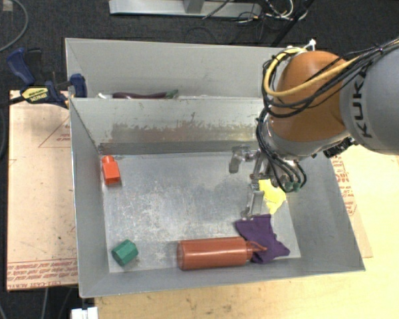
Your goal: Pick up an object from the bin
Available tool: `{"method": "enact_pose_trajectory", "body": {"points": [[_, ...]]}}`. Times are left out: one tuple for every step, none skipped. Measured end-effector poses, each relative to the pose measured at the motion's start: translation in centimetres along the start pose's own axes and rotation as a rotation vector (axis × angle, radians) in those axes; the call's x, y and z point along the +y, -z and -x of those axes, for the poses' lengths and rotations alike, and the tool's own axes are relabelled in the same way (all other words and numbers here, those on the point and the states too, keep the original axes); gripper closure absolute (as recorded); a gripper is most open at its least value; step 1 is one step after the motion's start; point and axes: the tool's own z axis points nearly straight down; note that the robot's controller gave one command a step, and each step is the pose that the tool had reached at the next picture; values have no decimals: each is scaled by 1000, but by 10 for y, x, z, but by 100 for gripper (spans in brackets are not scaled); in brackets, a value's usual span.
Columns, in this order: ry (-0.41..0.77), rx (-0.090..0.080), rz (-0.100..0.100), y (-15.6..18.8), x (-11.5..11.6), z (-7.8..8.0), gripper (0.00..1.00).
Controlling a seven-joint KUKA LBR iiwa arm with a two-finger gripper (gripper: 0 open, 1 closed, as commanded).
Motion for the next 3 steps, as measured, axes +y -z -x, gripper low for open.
{"method": "enact_pose_trajectory", "body": {"points": [[0,-8,0,4,0,2,0],[8,-10,1,-15,-18,-25,0],[64,-3,1,-31,-57,-36,0]]}}
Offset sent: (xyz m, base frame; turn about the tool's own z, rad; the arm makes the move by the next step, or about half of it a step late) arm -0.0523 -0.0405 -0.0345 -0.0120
